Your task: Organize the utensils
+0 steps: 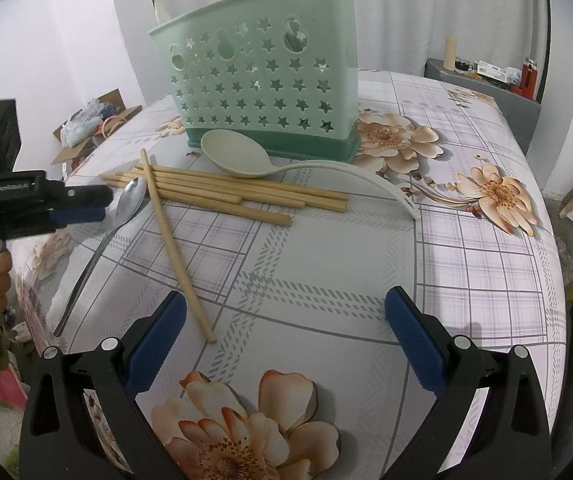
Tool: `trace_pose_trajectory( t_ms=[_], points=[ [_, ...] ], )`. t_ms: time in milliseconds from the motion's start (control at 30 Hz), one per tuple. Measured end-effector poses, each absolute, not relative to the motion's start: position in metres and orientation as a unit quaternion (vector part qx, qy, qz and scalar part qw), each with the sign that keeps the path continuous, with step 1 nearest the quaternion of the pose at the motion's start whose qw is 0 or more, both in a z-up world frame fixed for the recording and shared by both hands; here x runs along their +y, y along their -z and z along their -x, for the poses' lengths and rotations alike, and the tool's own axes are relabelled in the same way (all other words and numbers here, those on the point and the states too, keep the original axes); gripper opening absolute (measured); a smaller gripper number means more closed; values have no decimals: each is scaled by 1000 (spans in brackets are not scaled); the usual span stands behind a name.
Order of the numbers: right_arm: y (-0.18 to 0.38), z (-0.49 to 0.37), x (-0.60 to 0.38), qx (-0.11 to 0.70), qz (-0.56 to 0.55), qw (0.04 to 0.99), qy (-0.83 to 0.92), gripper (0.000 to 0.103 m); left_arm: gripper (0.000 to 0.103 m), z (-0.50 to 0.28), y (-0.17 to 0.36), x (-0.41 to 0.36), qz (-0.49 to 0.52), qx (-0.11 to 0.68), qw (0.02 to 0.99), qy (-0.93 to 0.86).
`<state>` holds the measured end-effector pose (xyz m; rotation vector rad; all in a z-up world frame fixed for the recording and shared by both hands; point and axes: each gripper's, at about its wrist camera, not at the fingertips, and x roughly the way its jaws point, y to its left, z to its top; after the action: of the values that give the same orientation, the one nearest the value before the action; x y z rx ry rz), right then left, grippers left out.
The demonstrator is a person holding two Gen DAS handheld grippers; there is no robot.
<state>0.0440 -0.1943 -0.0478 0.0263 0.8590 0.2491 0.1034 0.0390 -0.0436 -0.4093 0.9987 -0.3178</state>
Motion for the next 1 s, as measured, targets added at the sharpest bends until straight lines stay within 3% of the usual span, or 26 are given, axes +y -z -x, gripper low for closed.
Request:
trace_pose_trajectory(
  t_ms=[233,333,400,467,667,1000],
  points=[
    [48,-44,-194,415,-13,902,-120,97,46,-115,40,11,69,457,875,146],
    [48,-44,-194,415,-13,902,-121,97,37,-114,41,2,31,453,881,134],
    [48,-44,-194,415,-13,902,-120,97,21,-113,42,-1,18,453,882,130],
    [48,-44,-194,415,-13,902,-120,97,13,-111,42,-1,21,456,880,131],
    [48,-44,-194,415,-13,902,-120,97,2,-102,39,-1,35,452,881,134],
    [42,-45,-197,417,-21,900,-126,97,0,-81,26,24,85,428,892,118]
  ],
)
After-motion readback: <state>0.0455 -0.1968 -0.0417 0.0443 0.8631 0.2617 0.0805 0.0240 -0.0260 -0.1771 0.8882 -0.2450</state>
